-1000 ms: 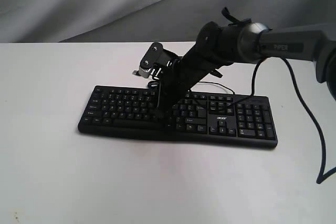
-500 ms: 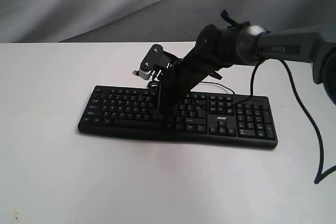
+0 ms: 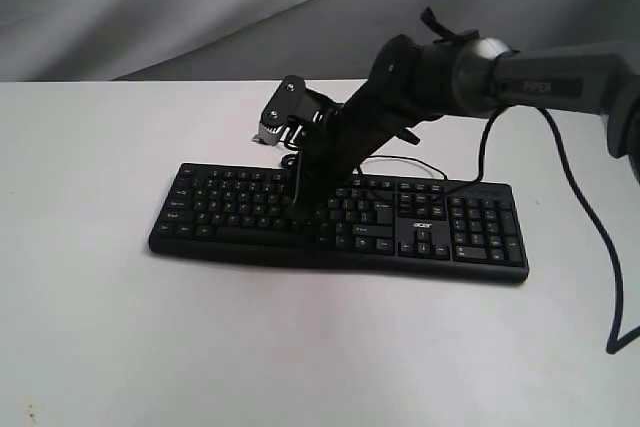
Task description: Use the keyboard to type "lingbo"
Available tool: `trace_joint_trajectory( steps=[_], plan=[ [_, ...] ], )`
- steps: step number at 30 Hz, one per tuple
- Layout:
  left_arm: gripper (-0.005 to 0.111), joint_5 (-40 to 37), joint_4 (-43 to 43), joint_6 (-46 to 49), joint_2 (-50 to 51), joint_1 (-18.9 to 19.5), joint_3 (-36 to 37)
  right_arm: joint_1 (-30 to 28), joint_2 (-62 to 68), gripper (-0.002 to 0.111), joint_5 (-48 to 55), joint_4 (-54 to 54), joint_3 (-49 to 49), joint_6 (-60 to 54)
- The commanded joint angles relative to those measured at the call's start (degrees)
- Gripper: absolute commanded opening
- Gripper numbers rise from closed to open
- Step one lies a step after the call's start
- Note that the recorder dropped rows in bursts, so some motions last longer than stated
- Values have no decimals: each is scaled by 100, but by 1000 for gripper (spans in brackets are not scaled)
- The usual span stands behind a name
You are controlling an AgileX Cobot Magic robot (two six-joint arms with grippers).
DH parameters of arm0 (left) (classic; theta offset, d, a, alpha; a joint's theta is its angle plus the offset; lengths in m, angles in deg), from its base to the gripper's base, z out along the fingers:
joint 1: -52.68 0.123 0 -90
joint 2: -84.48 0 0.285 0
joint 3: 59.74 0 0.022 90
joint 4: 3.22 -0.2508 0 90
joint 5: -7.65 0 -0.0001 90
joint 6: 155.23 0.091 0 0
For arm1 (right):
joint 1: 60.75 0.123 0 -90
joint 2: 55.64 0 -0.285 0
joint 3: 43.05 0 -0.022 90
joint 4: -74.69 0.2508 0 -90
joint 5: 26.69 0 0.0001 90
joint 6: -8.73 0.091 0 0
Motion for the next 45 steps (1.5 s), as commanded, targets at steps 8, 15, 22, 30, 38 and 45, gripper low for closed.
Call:
trace_joint_trajectory(
  steps=[8, 15, 22, 30, 38, 45],
  plan=[
    [1, 40, 21, -12, -21, 6, 28, 326, -60, 0, 381, 23, -34, 9],
    [1, 40, 21, -12, -21, 6, 28, 326, -60, 0, 371, -147, -34, 121],
    [1, 40, 21, -12, -21, 6, 28, 326, 10, 0, 259, -160, -34, 121],
    [1, 40, 21, -12, -21, 6, 28, 326, 28, 0, 260, -173, -34, 121],
    [1, 40, 21, -12, -21, 6, 28, 326, 73, 0, 221, -173, -34, 121],
    [1, 40, 21, -12, -21, 6, 28, 326, 84, 0, 204, -173, -34, 96]
  ],
)
